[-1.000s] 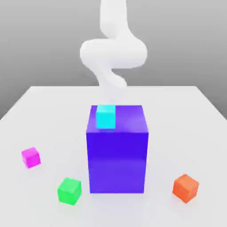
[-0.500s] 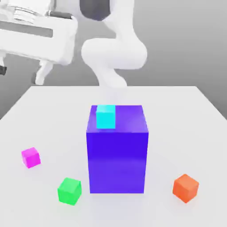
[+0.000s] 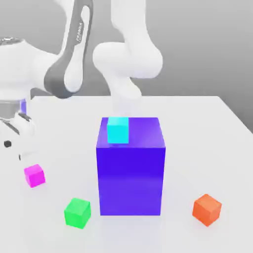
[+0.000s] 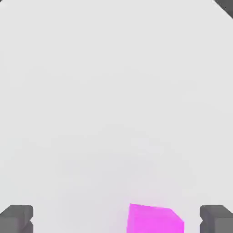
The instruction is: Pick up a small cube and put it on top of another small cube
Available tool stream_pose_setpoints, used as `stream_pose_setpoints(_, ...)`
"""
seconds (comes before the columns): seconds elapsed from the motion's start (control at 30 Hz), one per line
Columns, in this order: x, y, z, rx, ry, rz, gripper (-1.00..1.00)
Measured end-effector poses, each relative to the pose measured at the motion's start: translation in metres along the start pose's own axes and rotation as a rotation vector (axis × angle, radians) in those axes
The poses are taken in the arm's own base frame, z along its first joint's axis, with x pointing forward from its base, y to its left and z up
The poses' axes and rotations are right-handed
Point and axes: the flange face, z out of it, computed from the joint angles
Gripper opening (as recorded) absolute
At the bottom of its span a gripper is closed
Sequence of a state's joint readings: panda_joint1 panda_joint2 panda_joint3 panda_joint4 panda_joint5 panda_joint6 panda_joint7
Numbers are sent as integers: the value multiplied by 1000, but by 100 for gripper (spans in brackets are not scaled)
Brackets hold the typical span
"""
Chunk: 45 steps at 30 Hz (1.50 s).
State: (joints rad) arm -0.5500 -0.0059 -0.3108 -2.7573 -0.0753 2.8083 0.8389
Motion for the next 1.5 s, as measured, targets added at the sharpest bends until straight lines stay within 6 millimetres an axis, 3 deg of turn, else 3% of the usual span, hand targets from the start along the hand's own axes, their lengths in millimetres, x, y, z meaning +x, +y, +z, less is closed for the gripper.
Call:
stream_pose_setpoints(0.07, 0, 21, 22, -17, -39, 44, 0)
stream_pose_setpoints(0.3, -6, 27, 86, -23, -56, 54, 0)
stream_pose_setpoints(0.33, -7, 28, 93, -25, -56, 53, -100)
stream_pose_setpoints(0.57, -7, 28, 94, -24, -57, 53, -100)
stream_pose_setpoints(0.8, -4, 27, 38, -23, -59, 51, -100)
stream_pose_setpoints(0.83, -10, 26, 40, -43, -82, 3, -100)
stream_pose_setpoints(0.9, -24, 11, 51, -73, -129, -161, -100)
stream_pose_setpoints(1.07, -58, -60, 60, -59, -166, -595, -100)
stream_pose_setpoints(1.3, -120, -163, 43, 48, -135, -1193, -100)
stream_pose_setpoints(1.5, -166, -199, 32, 106, -136, -1685, -100)
